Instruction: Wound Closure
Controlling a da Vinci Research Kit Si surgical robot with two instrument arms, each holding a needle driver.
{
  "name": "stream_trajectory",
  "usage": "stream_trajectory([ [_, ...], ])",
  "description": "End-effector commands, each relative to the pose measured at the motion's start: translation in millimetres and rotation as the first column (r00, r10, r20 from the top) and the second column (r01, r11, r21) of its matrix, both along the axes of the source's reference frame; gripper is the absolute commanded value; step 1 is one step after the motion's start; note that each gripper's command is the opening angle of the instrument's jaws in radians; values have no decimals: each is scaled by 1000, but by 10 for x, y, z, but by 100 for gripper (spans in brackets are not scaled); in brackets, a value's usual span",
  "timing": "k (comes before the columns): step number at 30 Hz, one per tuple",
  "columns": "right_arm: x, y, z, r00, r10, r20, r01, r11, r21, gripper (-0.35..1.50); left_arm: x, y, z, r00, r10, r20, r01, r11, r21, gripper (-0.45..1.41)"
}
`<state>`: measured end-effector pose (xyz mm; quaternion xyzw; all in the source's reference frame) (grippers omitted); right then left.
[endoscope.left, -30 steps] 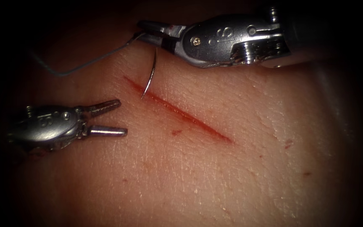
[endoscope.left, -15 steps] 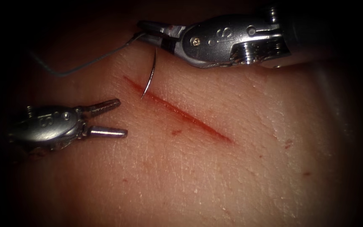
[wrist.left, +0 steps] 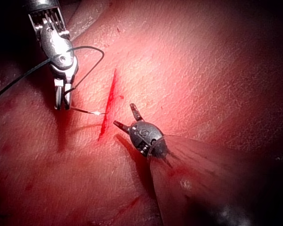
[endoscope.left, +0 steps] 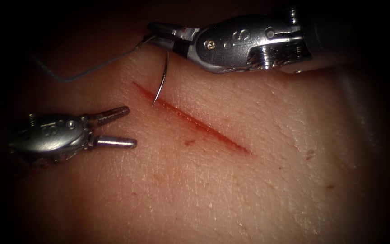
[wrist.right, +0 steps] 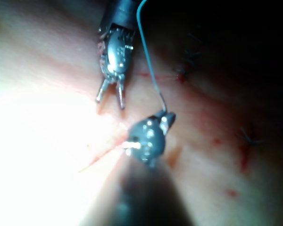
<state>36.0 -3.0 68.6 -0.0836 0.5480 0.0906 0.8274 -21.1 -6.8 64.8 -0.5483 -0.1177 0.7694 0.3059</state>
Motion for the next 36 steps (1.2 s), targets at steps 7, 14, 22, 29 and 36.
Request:
stream_trajectory([
  [7, 6, -3, 5, 1000, -1, -1, 1, 1000, 1, -35, -5, -5, 6, 1000, 1, 1, -1, 1000, 2, 34],
  [14, 6, -3, 5, 1000, -1, -1, 1, 1000, 1, -35, -5, -5, 6, 1000, 1, 1, -1, 1000, 2, 34],
  [22, 6, -3, 5, 1000, -1, -1, 1, 1000, 1, -35, -5, -5, 6, 1000, 2, 2, -2, 1000, 2, 35],
  [29, 3, -10, 3, 1000, 27, -6, -27, 998, 61, -35, -19, -16, 13, 999, 29, 20, -29, 1000, -10, 43],
  [36, 1, -5, -3, 1000, -7, 17, 7, 1000, -17, -35, -27, -19, 17, 998, 50, 35, -50, 999, -17, 43],
])
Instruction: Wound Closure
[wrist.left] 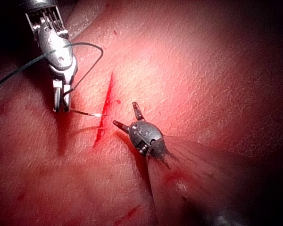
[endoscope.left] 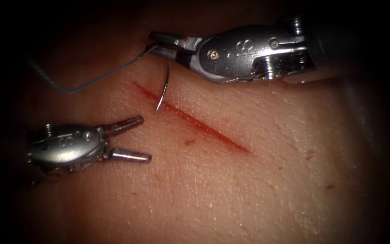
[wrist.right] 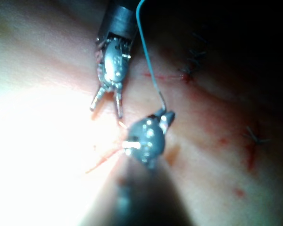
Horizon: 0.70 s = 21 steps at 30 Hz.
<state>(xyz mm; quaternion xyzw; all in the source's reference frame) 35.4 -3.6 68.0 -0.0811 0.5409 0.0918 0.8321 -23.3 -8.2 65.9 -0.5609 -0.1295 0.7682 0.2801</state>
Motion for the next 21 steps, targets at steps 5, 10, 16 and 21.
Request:
stream_trajectory([
  [5, 13, 9, -4, 999, -46, 30, 49, 989, -140, -35, -6, -6, 11, 1000, 7, 5, -7, 1000, -3, 43],
  [10, 25, 10, 5, 994, -69, 81, 84, 977, -197, -35, -5, -7, 19, 1000, 15, 2, -15, 1000, -14, 43],
  [16, 29, 12, 17, 985, -98, 138, 135, 949, -285, -35, -3, -7, 24, 1000, 17, -3, -17, 1000, -12, 41],
  [21, 28, 11, 20, 975, -115, 188, 173, 928, -329, -35, -2, -6, 25, 1000, 15, -4, -15, 1000, -7, 41],
])
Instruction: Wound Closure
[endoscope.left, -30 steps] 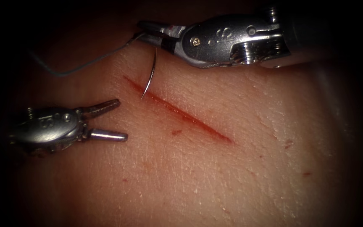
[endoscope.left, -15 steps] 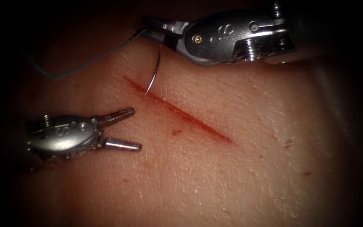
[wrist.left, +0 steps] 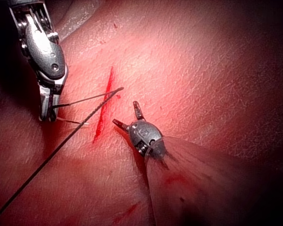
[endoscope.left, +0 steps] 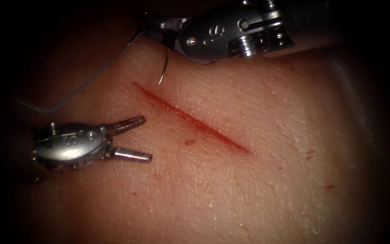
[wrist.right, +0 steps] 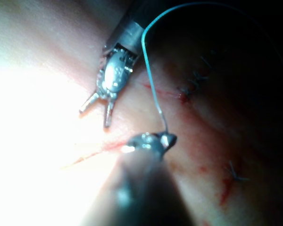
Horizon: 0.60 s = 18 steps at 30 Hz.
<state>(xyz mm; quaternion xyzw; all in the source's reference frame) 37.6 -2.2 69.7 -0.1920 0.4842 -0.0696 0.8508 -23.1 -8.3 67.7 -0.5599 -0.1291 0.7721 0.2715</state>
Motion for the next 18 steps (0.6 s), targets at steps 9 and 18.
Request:
stream_trajectory([
  [9, 8, -2, 8, 999, -20, 43, 22, 999, -49, -35, -4, -5, 10, 1000, 1, -6, -1, 1000, 7, 41],
  [18, 11, -9, 30, 996, -36, 80, 41, 997, -69, -35, -2, -6, 13, 1000, -3, -6, 3, 1000, 15, 40],
])
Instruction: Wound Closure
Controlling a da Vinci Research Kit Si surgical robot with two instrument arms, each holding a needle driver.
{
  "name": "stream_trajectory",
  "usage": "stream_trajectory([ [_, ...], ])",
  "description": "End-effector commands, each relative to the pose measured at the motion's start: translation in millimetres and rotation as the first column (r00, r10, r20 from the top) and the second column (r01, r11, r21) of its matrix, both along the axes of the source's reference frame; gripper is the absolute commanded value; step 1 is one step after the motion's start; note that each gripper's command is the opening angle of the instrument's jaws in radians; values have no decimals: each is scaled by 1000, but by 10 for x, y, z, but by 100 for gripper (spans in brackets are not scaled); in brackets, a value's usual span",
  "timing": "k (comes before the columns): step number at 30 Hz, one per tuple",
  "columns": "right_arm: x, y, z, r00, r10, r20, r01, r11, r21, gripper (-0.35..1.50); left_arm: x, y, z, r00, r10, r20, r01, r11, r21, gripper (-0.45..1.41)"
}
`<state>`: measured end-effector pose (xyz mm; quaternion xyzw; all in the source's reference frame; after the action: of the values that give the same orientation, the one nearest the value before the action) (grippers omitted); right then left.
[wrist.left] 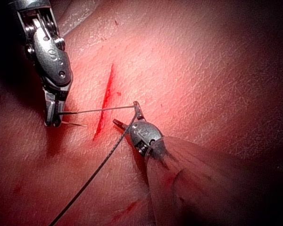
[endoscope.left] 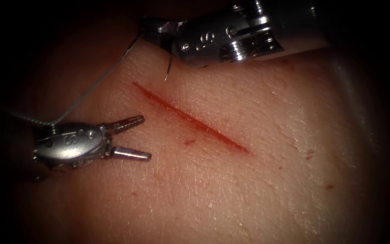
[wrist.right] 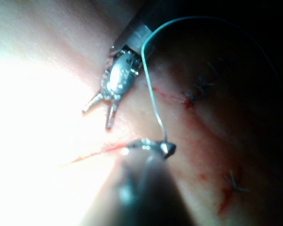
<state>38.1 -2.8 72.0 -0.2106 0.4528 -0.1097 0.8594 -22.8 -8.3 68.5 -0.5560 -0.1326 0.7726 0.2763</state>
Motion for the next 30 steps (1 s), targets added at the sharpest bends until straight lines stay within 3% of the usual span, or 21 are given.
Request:
stream_trajectory([
  [1, 5, -4, 9, 1000, 0, 7, 0, 1000, -1, -35, -5, -6, 6, 1000, 1, -2, -1, 1000, 3, 40],
  [15, 3, 4, 2, 1000, -15, 27, 16, 999, -43, -35, -5, -7, 6, 1000, 4, -9, -4, 1000, 10, 38],
  [30, 6, -5, 8, 998, -38, 49, 41, 997, -58, -35, -4, -8, 6, 1000, 4, -11, -4, 1000, 17, 38],
])
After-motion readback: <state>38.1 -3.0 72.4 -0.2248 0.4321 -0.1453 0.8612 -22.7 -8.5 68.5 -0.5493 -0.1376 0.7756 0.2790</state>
